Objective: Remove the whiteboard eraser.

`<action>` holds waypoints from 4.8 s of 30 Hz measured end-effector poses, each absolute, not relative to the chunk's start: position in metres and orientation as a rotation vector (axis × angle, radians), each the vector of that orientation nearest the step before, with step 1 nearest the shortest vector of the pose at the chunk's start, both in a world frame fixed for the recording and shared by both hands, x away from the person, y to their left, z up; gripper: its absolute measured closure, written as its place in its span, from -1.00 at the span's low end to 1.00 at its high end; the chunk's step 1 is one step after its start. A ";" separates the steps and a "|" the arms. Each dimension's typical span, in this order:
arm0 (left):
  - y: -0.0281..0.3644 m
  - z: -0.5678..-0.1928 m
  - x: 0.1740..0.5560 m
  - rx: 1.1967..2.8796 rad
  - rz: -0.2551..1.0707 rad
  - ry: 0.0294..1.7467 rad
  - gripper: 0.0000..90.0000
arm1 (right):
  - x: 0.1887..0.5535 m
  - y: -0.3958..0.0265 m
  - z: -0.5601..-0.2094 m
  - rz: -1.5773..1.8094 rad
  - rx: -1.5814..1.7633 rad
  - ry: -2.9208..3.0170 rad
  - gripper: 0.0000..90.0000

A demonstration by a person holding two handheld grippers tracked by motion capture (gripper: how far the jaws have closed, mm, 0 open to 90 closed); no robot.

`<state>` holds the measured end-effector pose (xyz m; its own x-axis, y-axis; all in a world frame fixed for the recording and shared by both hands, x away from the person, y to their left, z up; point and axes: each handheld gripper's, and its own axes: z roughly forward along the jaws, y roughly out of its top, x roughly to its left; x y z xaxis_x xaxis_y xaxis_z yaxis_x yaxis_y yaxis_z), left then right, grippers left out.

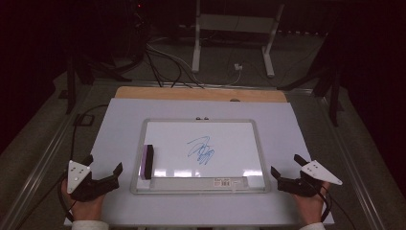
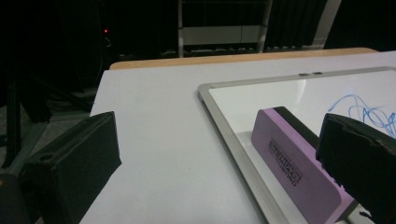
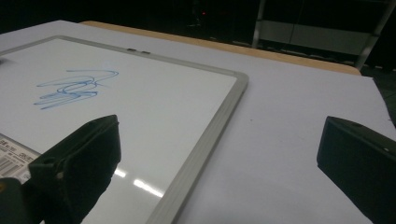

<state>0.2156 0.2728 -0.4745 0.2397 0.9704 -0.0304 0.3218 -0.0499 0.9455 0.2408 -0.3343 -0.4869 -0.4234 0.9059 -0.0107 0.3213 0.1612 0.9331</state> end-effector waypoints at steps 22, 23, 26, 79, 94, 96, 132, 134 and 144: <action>0.273 -0.463 0.222 1.558 0.769 1.310 -0.98 | 0.241 -0.342 -0.488 1.256 1.210 1.807 -0.99; 0.273 -0.463 0.223 1.561 0.768 1.307 -0.98 | 0.241 -0.342 -0.488 1.256 1.211 1.806 -0.99; 0.272 -0.462 0.226 1.570 0.765 1.302 -0.98 | 0.241 -0.342 -0.489 1.254 1.214 1.804 -0.99; 0.233 -0.460 0.274 1.724 0.610 1.251 -0.97 | 0.240 -0.344 -0.490 1.239 1.229 1.808 -0.99; 0.228 -0.475 0.281 1.822 0.517 1.280 -0.92 | 0.240 -0.343 -0.491 1.240 1.226 1.816 -0.99; 0.228 -0.477 0.281 1.830 0.505 1.286 -0.92 | 0.240 -0.343 -0.491 1.241 1.225 1.816 -0.99; 0.234 -0.489 0.277 1.842 0.421 1.328 -0.85 | 0.240 -0.344 -0.490 1.246 1.231 1.810 -0.99; 0.236 -0.489 0.276 1.838 0.426 1.335 -0.85 | 0.239 -0.343 -0.490 1.245 1.230 1.810 -0.99; 0.234 -0.490 0.275 1.849 0.410 1.331 -0.78 | 0.240 -0.342 -0.490 1.241 1.228 1.817 -0.99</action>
<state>0.2745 0.2340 -0.4900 0.3930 0.9006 -0.1859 0.6399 -0.1227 0.7586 0.2398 -0.3423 -0.4904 -0.3822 0.9240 0.0148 0.3500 0.1299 0.9277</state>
